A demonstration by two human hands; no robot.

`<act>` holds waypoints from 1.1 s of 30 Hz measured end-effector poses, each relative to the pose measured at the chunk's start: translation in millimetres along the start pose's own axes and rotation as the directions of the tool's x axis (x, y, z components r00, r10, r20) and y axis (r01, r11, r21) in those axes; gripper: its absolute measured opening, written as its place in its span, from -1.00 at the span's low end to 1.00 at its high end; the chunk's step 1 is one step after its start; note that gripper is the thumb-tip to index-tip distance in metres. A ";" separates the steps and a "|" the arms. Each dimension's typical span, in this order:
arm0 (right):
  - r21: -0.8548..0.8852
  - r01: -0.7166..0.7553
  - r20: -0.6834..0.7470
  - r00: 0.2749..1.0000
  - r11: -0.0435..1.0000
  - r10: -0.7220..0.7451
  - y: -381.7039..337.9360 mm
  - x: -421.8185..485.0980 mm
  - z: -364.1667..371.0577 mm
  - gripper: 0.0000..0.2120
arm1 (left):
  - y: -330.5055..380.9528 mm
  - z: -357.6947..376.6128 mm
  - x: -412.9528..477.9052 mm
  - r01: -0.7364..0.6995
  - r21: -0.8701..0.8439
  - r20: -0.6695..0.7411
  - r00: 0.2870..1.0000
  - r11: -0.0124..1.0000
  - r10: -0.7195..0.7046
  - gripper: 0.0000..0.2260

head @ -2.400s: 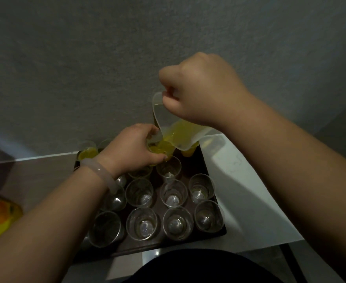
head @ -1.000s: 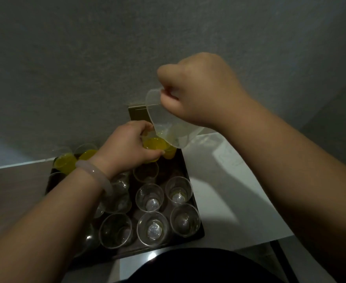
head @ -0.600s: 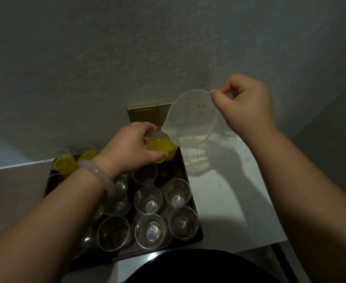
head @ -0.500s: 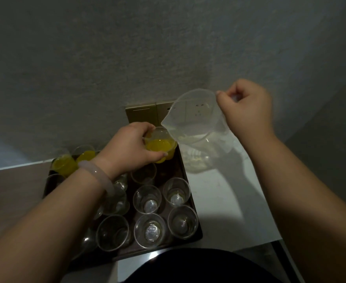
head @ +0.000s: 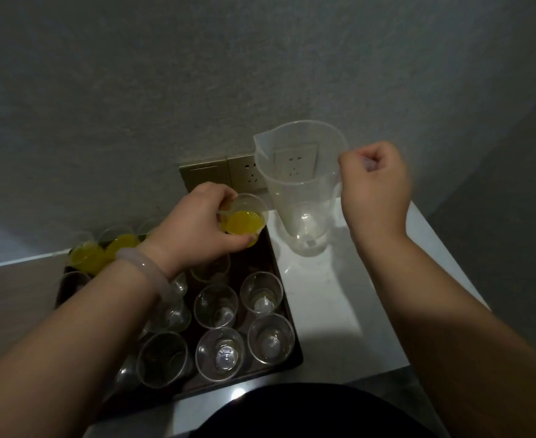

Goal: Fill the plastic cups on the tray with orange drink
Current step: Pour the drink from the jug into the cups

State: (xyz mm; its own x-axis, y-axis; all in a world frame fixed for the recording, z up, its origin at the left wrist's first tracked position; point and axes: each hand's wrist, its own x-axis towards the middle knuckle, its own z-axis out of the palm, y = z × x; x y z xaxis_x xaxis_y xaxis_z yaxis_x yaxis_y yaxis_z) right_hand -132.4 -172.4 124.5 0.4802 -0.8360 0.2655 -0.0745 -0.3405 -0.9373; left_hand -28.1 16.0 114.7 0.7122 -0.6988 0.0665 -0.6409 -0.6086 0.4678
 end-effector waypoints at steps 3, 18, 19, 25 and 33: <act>-0.010 -0.014 -0.005 1.000 1.000 0.014 4.6 -3.8 -4.3 -0.83 | 2.0 2.8 2.0 -0.032 0.031 0.052 0.998 0.999 0.030 -0.36; -0.030 -0.090 -0.003 0.996 0.995 0.090 30.8 -18.9 4.2 -0.85 | -0.9 7.8 18.9 -0.120 0.127 0.238 0.967 0.984 0.088 -0.38; -0.034 -0.089 -0.001 0.996 0.995 0.089 31.9 -19.9 4.7 -0.85 | -2.1 8.7 20.1 -0.129 0.138 0.257 0.962 0.982 0.090 -0.38; -0.042 -0.105 0.023 0.994 0.994 0.106 34.5 -22.7 6.4 -0.85 | -11.3 14.4 25.6 -0.169 0.186 0.315 0.943 0.968 0.104 -0.38; -0.051 -0.134 0.040 0.990 0.990 0.136 41.9 -30.8 9.0 -0.85 | -19.0 25.9 26.2 -0.200 0.176 0.358 0.925 0.964 0.126 -0.26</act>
State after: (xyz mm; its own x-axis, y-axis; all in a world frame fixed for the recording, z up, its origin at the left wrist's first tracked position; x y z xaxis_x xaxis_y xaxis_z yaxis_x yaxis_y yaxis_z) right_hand -142.4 -157.1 75.0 0.4998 -0.8568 0.1268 -0.1826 -0.2474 -0.9516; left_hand -4.7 -0.5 84.8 0.4754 -0.8579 -0.1948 -0.8105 -0.5132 0.2823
